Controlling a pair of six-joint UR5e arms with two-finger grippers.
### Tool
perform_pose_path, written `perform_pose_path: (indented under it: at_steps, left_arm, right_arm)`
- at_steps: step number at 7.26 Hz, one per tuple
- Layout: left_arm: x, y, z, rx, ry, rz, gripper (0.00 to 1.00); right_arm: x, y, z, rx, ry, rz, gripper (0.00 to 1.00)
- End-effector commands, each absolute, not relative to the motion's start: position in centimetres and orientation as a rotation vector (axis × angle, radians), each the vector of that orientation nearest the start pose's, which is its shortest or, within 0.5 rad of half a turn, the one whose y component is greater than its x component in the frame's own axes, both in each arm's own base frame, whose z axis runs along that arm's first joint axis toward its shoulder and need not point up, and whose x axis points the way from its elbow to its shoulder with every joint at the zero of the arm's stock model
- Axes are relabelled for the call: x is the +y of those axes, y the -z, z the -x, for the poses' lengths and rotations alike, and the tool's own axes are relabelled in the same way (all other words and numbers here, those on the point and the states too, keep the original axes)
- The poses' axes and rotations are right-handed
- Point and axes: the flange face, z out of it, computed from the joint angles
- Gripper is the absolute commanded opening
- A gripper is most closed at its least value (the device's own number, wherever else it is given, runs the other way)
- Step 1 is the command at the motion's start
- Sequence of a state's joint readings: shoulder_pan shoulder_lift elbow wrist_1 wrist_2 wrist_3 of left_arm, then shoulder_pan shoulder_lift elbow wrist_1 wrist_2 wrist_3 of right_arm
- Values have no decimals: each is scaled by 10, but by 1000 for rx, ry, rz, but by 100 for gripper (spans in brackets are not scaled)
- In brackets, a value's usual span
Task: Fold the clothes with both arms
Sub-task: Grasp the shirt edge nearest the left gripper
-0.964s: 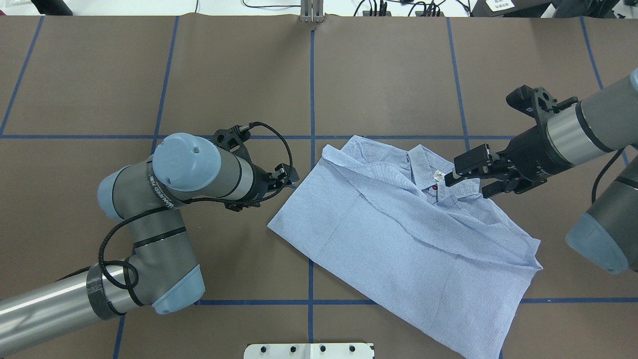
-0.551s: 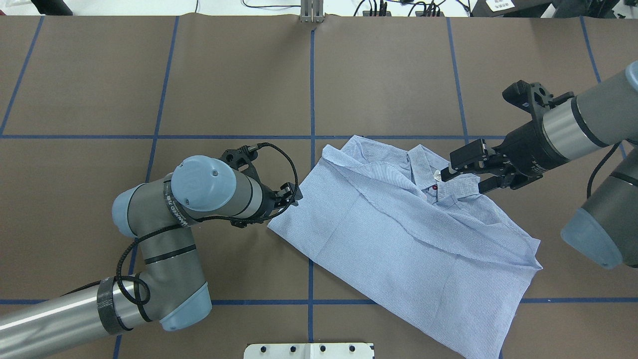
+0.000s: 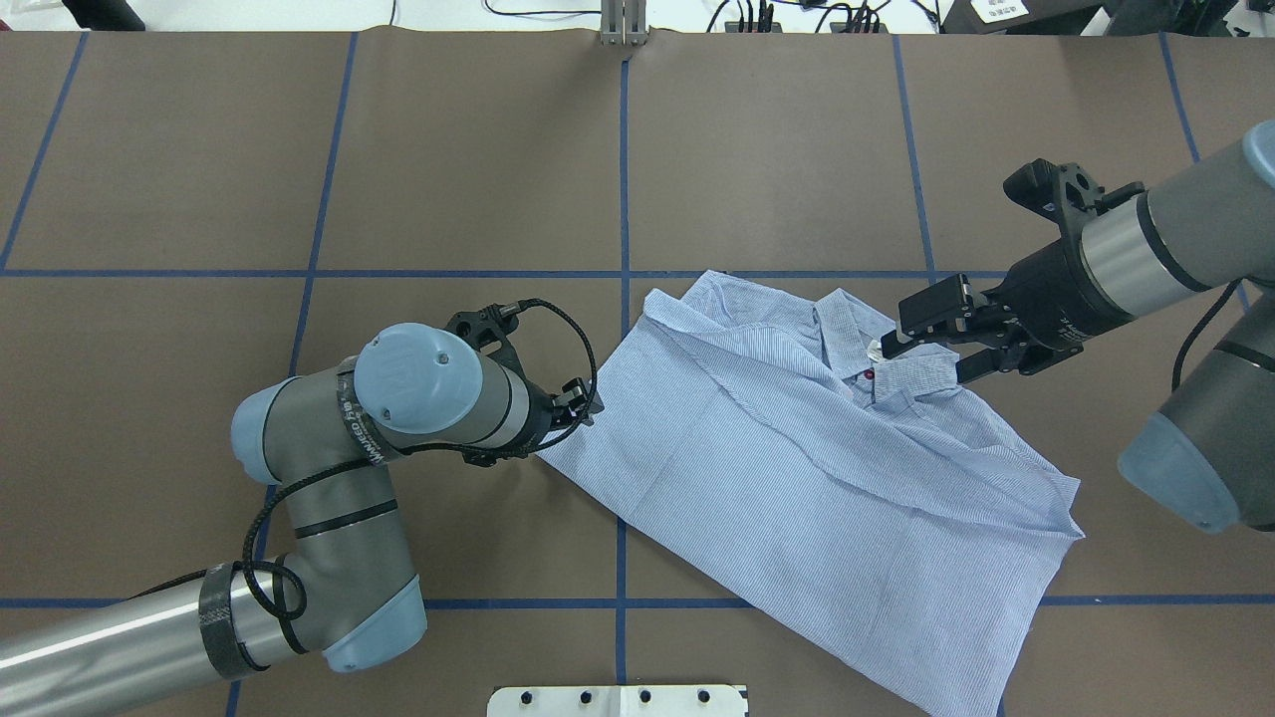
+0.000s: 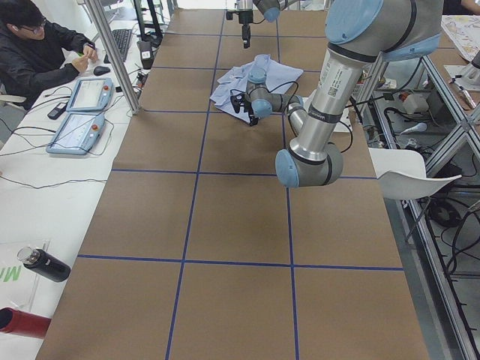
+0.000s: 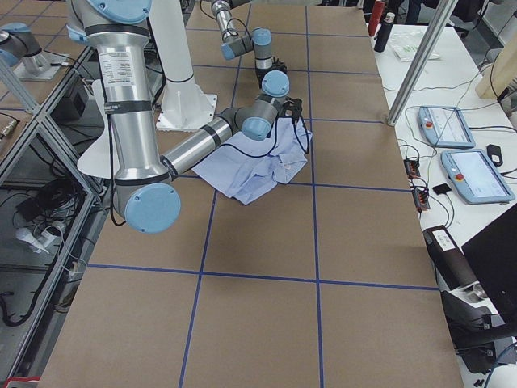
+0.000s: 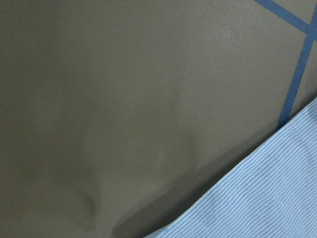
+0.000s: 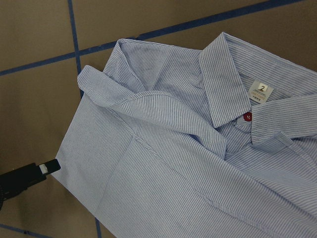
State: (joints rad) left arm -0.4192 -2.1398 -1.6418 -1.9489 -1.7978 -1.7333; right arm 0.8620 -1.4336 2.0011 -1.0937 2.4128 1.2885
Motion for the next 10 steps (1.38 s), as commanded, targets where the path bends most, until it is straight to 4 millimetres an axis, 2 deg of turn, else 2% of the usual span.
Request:
perform_pose_path:
  at_steps: [1, 2, 5, 6, 7, 10]
  left_arm:
    - [-373, -254, -579, 1035, 407, 81, 87]
    - [-372, -255, -580, 1031, 405, 83, 86]
    - [-371, -260, -585, 1022, 404, 86, 75]
    - [-371, -259, -585, 1022, 404, 86, 68]
    - [-371, -259, -585, 1022, 404, 86, 54]
    - [-370, -250, -583, 1037, 399, 87, 25]
  right_arm:
    - [-415, -320, 278, -1225, -65, 109, 100]
    - [-416, -320, 279, -1224, -66, 110, 100]
    - [-416, -320, 279, -1224, -66, 110, 100]
    - [-416, -320, 279, -1224, -66, 110, 100]
    - [-416, -320, 279, -1224, -66, 110, 100]
    - [-416, -323, 279, -1221, -69, 113, 100]
